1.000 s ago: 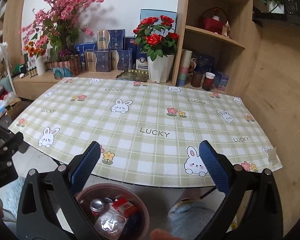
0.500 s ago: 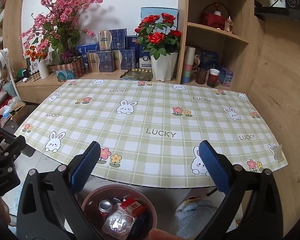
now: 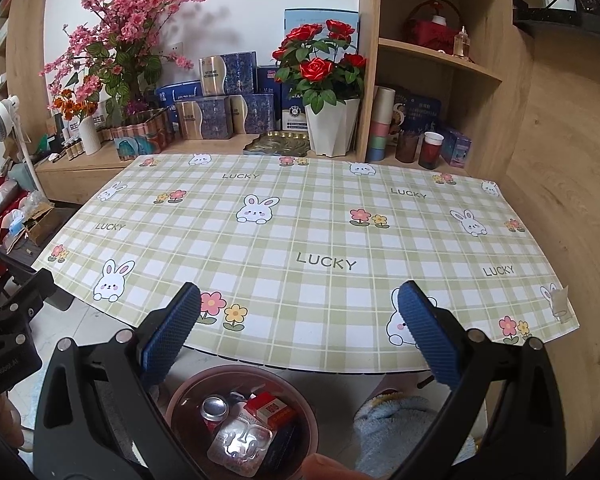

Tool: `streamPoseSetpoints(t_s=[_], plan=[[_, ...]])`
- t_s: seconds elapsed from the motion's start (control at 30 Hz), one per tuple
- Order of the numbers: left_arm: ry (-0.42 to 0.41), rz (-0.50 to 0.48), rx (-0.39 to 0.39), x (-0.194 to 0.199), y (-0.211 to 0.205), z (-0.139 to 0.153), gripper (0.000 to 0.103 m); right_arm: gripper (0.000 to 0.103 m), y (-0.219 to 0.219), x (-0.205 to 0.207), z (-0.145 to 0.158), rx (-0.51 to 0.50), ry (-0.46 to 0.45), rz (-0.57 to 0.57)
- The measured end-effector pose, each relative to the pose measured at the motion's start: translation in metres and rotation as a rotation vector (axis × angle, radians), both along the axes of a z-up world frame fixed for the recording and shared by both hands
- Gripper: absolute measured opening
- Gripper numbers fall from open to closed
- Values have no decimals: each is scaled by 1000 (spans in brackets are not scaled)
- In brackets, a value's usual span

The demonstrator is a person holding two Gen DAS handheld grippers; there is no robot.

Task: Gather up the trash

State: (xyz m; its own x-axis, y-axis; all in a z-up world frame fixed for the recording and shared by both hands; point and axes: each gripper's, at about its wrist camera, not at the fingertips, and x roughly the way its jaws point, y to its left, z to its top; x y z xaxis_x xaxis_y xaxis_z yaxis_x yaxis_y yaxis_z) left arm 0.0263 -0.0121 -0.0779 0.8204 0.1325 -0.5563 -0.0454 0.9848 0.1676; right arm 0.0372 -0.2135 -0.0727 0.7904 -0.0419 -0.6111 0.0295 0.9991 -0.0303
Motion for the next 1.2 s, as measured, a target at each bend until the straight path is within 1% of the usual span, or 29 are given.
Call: streamPoseSetpoints(t_s=[0.4,0.6,0.8,0.87,0.93,0.97,1.07,1.13,1.2], plan=[[12,-7,3,5,-11,-5,97,97,2,-1,-8,3,15,4],[14,-7,2,5,-11,-6,97,97,3,-4,-6,-20,-12,5],[26,-11,-1,7,-12,-12,97,97,-2,3,-12,20,36,2],[32,-12,-3,8,-12,-14,97,97,-1,2,-14,16,27,12],[40,-10,-5,11,-11,-16,97,97,2,1,-15,-14,12,4],[45,-8,-6,13,-11,-17,97,97,2,3,-16,-17,17,10],[60,-10,-16,20,-9,-19,97,97,-2,13,-20,17,56,10],[52,-4,-23,23,-8,-19,97,97,-5,20,-23,32,74,4],[40,9,-13,25,-7,-17,97,97,-5,25,-23,31,81,2]])
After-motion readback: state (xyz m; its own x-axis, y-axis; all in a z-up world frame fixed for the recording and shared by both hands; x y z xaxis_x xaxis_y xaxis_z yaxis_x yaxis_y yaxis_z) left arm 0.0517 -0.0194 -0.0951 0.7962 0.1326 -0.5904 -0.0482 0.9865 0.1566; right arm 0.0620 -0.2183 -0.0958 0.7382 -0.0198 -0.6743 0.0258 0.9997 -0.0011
